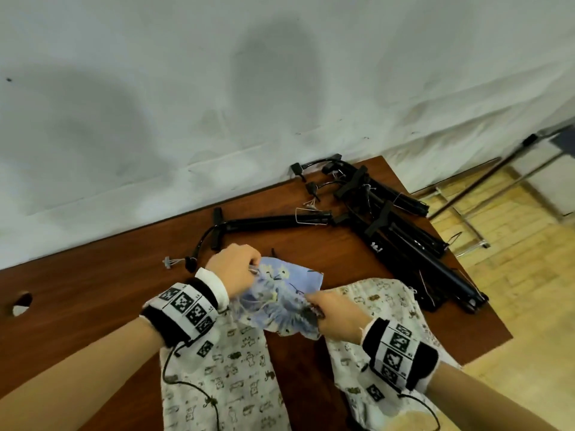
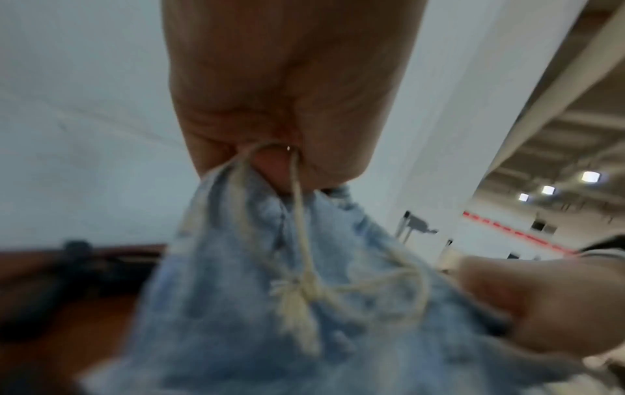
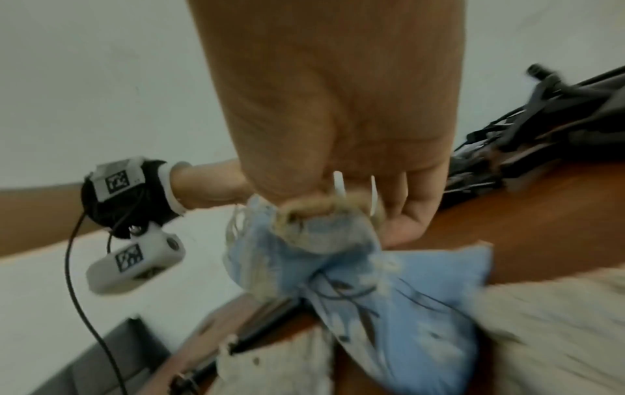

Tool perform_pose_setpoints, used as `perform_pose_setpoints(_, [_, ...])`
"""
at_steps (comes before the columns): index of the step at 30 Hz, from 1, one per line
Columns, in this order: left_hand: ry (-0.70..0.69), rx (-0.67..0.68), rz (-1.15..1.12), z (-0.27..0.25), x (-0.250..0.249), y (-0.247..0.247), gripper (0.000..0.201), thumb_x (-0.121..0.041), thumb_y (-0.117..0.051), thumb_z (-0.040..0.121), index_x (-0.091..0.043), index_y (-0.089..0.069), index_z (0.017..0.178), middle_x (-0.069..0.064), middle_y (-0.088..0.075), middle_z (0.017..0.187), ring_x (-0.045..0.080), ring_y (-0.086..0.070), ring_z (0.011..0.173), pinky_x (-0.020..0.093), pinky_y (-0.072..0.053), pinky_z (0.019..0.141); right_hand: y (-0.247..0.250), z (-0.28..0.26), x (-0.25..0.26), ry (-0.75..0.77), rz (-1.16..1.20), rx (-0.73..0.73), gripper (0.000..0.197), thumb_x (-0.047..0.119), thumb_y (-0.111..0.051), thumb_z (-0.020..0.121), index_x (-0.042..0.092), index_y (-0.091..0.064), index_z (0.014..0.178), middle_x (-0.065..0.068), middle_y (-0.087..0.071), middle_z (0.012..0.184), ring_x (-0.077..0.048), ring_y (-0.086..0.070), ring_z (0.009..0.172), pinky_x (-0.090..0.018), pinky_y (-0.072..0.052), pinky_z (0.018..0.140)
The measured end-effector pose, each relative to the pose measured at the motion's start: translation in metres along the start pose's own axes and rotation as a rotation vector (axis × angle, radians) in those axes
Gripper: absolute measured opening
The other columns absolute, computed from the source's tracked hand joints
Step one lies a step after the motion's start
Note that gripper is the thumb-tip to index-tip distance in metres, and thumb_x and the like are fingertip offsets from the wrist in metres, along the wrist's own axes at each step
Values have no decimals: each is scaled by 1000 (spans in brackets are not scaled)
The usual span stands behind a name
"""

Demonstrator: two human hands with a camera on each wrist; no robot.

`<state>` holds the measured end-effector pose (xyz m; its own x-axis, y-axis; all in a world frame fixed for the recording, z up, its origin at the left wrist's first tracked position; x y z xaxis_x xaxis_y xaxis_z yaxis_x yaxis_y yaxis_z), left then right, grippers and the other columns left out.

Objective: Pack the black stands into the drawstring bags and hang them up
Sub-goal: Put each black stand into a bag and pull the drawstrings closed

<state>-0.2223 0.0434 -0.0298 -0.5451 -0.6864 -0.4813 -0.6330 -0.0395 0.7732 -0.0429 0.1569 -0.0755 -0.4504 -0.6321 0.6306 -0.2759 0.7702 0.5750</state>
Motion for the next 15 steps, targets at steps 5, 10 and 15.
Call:
perform_pose_setpoints(5, [137,71,8,-1,39,16,32,6,-47,77,-11,-30,57,9,-18,60,19,-19,49,29,-19,55,8,-36,-58,-214,609,46,25,36,-57,94,14,-66,104,4,-66,85,-8,-64,77,-17,-45,67])
perform_pose_setpoints(10, [1,151,-116,3,9,5,43,17,-38,75,-17,-20,56,-1,-14,54,15,-10,50,27,-13,57,41,-59,-157,-652,303,-533,74,63,-68,71,27,-45,132,-4,-51,136,-26,-49,124,-46,-41,102])
perform_pose_setpoints(15, [-21,63,-138,20,-8,26,38,17,-39,75,-13,-30,54,1,-24,51,16,-21,51,26,-18,56,11,-85,-219,-1014,127,-397,105,59,-71,70,17,-15,149,-12,-37,148,-35,-39,133,-56,-25,110])
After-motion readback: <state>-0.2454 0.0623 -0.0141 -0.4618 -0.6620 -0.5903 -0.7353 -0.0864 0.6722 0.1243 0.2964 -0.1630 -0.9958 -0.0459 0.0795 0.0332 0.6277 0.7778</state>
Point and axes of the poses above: each hand's wrist, its own z-axis towards the middle knuckle, its own y-axis out of the back of the hand, x = y × z, the point moved 5 cm from there along z, towards the middle knuckle
